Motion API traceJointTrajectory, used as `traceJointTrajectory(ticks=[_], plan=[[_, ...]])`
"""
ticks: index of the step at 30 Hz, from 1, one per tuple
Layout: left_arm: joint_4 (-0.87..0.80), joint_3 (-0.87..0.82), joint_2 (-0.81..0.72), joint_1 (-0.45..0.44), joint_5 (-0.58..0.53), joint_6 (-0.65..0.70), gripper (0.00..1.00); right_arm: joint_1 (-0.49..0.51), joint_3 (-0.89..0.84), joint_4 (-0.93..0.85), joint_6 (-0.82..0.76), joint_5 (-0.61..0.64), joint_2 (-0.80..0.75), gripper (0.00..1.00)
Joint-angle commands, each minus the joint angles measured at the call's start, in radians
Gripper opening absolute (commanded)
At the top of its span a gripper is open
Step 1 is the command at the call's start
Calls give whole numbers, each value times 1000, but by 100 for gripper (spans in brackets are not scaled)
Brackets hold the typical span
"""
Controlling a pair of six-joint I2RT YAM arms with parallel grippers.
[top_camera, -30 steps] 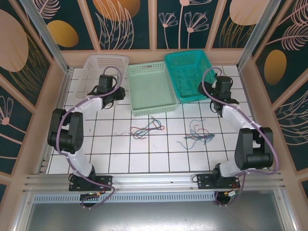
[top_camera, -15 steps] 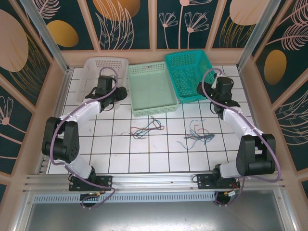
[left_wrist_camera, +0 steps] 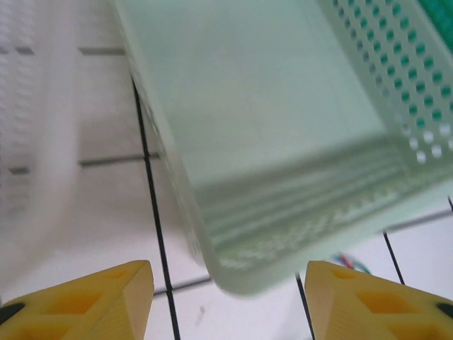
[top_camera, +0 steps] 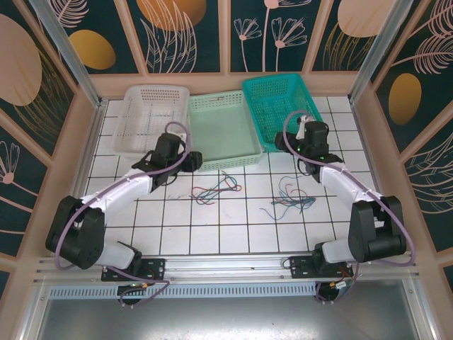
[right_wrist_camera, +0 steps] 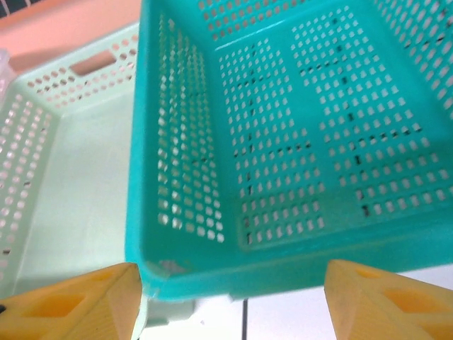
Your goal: Untangle the cables
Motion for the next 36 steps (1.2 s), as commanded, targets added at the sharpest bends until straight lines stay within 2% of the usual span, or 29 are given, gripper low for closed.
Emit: traceJointTrajectory(ticks=[1, 4, 9, 15, 20, 25, 31, 34, 36], plan=[[-41, -70, 1, -21, 8, 31, 54, 3, -31, 67, 7, -14, -50, 70], [-62, -99, 9, -45, 0, -1, 50, 2, -35, 78, 16, -20, -62, 70], [-26, -142, -3, -61, 52, -28, 47, 3, -42, 90, 31, -34, -73, 70], [-27, -175, 25, -74, 80, -15, 35, 3, -53, 70, 20, -12, -84, 70], [-58, -176, 47, -76, 50, -25, 33, 2, -48, 38, 14, 35, -79, 71], [-56, -180, 57, -76, 36, -28, 37, 3, -48, 43, 19, 35, -70, 71], [-38, -172, 107, -75, 34, -34, 35, 3, -44, 44, 22, 29, -58, 71], [-8, -175, 116, -75, 34, -40, 30, 3, -42, 45, 21, 30, -59, 71], [3, -174, 115, -76, 38, -41, 22, 3, -42, 44, 20, 31, -61, 71]])
